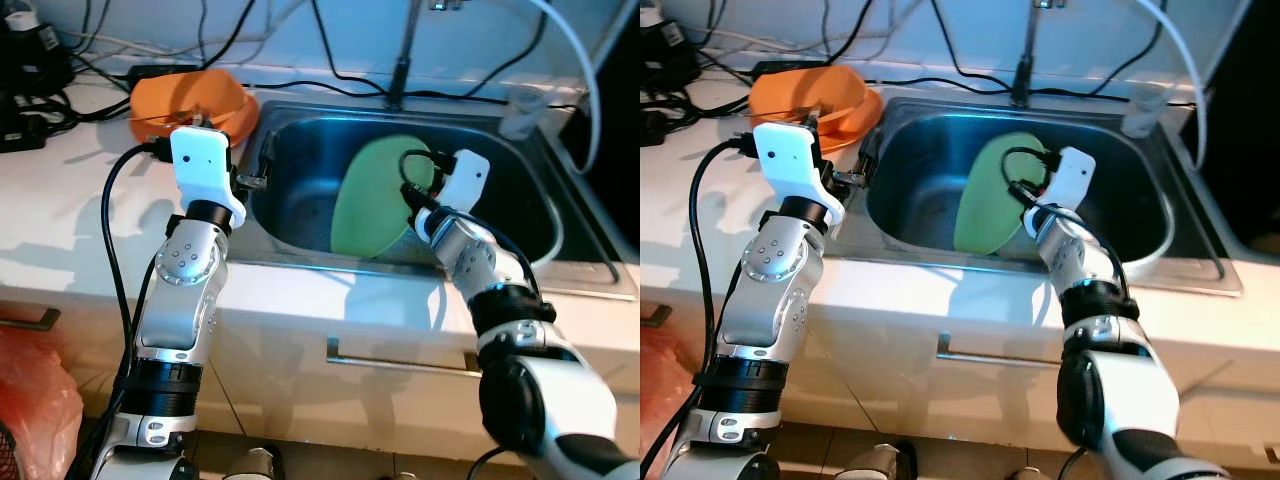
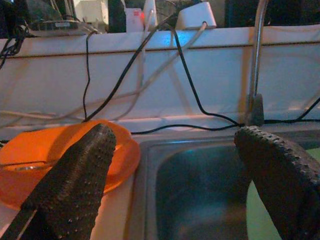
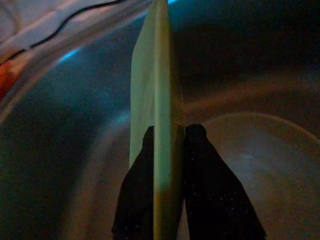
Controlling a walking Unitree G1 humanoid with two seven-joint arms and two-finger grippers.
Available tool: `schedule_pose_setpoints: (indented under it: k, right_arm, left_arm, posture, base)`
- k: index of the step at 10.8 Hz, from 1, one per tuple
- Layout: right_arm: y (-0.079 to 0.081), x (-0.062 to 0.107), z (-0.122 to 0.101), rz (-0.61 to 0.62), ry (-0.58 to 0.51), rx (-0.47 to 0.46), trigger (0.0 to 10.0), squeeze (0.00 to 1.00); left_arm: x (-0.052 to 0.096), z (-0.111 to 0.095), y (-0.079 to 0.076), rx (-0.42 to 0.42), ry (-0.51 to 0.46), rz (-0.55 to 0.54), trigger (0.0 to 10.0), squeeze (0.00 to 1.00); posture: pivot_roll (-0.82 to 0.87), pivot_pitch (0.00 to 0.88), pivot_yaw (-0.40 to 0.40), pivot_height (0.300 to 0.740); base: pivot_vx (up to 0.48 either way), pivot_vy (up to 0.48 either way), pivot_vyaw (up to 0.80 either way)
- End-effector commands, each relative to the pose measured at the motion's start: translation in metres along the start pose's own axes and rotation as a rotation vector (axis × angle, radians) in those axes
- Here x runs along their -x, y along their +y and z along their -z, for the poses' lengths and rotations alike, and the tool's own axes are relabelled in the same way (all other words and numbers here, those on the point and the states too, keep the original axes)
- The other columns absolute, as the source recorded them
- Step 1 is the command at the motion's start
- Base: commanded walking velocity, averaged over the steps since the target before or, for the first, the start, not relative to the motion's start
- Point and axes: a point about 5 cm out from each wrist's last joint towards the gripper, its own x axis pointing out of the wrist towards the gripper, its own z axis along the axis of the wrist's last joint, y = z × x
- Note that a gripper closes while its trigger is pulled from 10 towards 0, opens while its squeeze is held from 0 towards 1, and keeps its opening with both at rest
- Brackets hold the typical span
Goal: Kitchen organization
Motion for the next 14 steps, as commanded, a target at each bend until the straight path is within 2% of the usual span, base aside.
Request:
schedule_pose_setpoints:
  k: [1, 3, 4, 5, 7, 8, 10, 11, 14]
  right_arm:
    - [0.004, -0.001, -0.016, 0.005, -0.037, -0.023, 10.0, 0.00]
    - [0.001, -0.004, -0.010, 0.047, 0.012, -0.046, 10.0, 0.00]
    - [0.002, -0.004, -0.008, 0.053, 0.027, -0.044, 10.0, 0.00]
    - [0.003, -0.005, -0.007, 0.053, 0.031, -0.046, 10.0, 0.00]
    - [0.000, -0.005, -0.005, 0.057, 0.041, -0.041, 10.0, 0.00]
    - [-0.001, -0.005, -0.004, 0.061, 0.048, -0.032, 10.0, 0.00]
    - [-0.004, -0.005, 0.001, 0.078, 0.061, -0.029, 10.0, 0.00]
    - [-0.004, -0.005, 0.005, 0.076, 0.074, -0.040, 10.0, 1.00]
    - [-0.005, -0.005, 0.006, 0.077, 0.078, -0.048, 10.0, 1.00]
  left_arm:
    - [0.001, -0.003, 0.002, -0.007, -0.002, -0.005, 10.0, 0.00]
    - [0.001, 0.000, 0.001, 0.021, 0.040, 0.039, 10.0, 0.00]
    - [0.000, 0.003, -0.012, 0.058, 0.102, 0.207, 10.0, 0.00]
    - [0.000, 0.006, -0.013, 0.078, 0.141, 0.249, 10.0, 0.00]
    - [0.005, 0.006, -0.015, 0.036, 0.204, 0.392, 10.0, 0.00]
    - [0.009, 0.008, -0.013, 0.019, 0.237, 0.434, 10.0, 0.00]
    - [0.021, 0.017, 0.000, -0.047, 0.372, 0.528, 10.0, 0.00]
    - [0.020, 0.016, 0.001, -0.053, 0.373, 0.529, 10.0, 0.00]
    - [0.020, 0.015, -0.001, -0.049, 0.376, 0.538, 10.0, 0.00]
  posture:
    - [0.00, 0.094, 0.001, 0.740]
    - [0.01, 0.098, 0.005, 0.740]
    - [0.01, 0.101, 0.008, 0.740]
    - [0.01, 0.101, 0.013, 0.740]
    - [0.01, 0.101, 0.017, 0.740]
    - [0.01, 0.101, 0.025, 0.740]
    - [0.03, 0.104, 0.046, 0.740]
    - [0.03, 0.105, 0.049, 0.740]
    - [0.03, 0.104, 0.046, 0.740]
  base:
    - [0.000, 0.000, 0.00]
    - [0.000, 0.000, 0.00]
    - [0.000, 0.000, 0.00]
    - [0.000, 0.000, 0.00]
    - [0.000, 0.000, 0.00]
    - [0.000, 0.000, 0.00]
    - [0.000, 0.000, 0.00]
    - [0.000, 0.000, 0.00]
    - [0.000, 0.000, 0.00]
